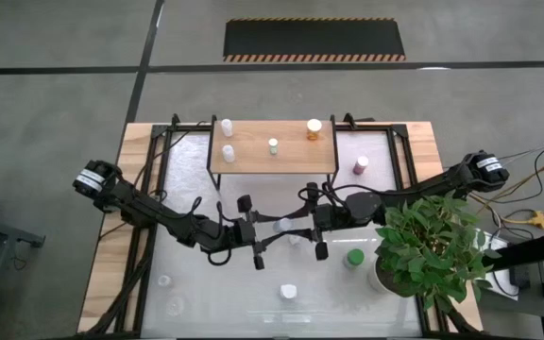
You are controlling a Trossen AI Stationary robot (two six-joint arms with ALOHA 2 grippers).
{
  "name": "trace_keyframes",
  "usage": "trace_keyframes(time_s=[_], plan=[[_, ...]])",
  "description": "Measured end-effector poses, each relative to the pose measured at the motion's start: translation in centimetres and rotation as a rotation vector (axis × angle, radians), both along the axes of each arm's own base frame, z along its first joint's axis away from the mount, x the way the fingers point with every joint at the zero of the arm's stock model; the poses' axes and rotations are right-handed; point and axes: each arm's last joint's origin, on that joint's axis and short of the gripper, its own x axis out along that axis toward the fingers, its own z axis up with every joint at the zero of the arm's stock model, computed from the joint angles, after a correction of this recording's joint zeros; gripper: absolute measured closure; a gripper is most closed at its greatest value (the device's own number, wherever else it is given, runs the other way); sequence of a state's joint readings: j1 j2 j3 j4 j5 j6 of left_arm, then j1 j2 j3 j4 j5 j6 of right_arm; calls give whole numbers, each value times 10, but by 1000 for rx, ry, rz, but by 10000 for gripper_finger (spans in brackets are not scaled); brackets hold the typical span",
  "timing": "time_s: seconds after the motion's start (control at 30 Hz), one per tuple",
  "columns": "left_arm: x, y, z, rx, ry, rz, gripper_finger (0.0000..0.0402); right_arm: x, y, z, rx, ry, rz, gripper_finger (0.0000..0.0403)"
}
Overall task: Pick and place medicine bottles onto shelf by color
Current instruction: Put the white pill bottle on the shelf
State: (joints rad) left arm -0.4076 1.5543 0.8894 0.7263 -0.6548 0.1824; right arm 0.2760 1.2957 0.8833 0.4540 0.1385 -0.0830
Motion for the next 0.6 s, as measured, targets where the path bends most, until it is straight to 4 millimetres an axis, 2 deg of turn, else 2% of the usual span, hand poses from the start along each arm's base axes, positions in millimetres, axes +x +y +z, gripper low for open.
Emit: trace_keyframes(time_s=[0.17,0.33,0.47,0.6], plan=[[0,0,-1,-14,-1,4,206,-2,0,1,-32,5,7,262],[-9,3,7,-13,5,4,168,-17,-5,11,-186,29,-6,255],[-21,6,17,-52,27,-16,162,-27,-6,19,-412,75,27,265],[-26,8,21,-181,-7,-87,162,-34,-2,19,-797,110,90,264]])
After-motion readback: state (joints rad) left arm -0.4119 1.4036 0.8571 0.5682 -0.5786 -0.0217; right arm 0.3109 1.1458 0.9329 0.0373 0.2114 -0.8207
